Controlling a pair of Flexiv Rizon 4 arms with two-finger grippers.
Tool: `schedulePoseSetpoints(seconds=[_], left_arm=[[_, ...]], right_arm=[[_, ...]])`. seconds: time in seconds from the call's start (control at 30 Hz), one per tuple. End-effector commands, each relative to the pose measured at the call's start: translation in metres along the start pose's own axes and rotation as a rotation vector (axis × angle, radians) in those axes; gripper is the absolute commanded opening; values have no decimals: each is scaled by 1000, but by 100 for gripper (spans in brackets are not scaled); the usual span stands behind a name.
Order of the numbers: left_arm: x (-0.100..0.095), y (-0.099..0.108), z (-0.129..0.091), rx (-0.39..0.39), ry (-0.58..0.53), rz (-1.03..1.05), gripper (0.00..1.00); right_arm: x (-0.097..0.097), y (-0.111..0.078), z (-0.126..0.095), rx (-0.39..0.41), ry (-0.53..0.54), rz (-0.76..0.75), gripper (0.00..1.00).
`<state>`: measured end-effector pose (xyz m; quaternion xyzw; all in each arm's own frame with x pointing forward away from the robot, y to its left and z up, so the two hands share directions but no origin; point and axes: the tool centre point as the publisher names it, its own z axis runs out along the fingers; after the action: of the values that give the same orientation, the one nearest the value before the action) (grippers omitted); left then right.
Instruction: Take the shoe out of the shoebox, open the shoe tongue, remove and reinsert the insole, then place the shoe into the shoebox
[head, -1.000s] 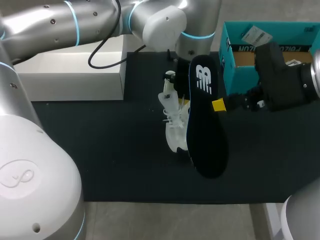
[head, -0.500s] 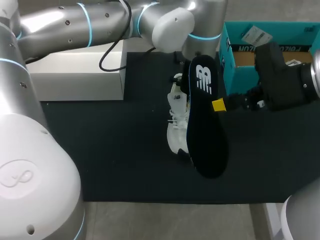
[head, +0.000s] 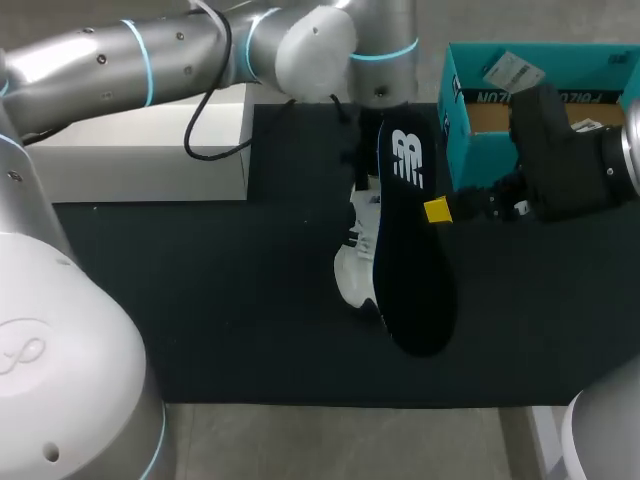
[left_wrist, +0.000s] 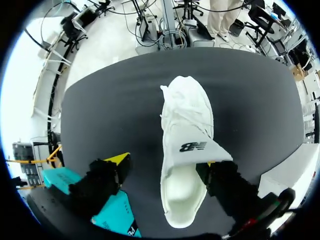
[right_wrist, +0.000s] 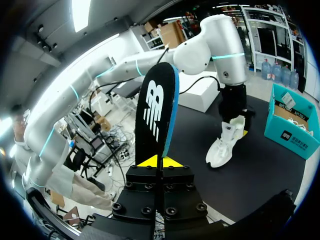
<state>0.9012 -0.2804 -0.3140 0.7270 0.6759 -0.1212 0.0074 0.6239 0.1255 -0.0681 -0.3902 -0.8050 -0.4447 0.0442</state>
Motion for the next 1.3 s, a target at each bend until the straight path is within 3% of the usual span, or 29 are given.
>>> schedulePoseSetpoints(seconds=[0.03, 0.2, 0.4, 0.57, 0.87, 0.93, 1.3], left_arm=[[5, -12, -25, -2, -233, -71, 100], [-8, -19, -67, 16, -456, -122, 100], [-15, -22, -90, 29, -666, -113, 100], [-12, -25, -105, 28, -806, -107, 100], [-11, -26, -125, 44, -943, -52, 100], [-10, -27, -127, 38, -940, -55, 100], [-10, -27, -127, 38, -940, -55, 100]], right_arm=[[-1, 4, 4, 6, 0, 2, 0], [-1, 4, 4, 6, 0, 2, 0], [-1, 4, 4, 6, 0, 2, 0], [-27, 15, -15, -104, -1, 177, 0], [-67, 60, -51, -132, 2, 223, 0], [-79, 68, -56, -131, -52, 252, 0], [-79, 68, -56, -131, -52, 252, 0]])
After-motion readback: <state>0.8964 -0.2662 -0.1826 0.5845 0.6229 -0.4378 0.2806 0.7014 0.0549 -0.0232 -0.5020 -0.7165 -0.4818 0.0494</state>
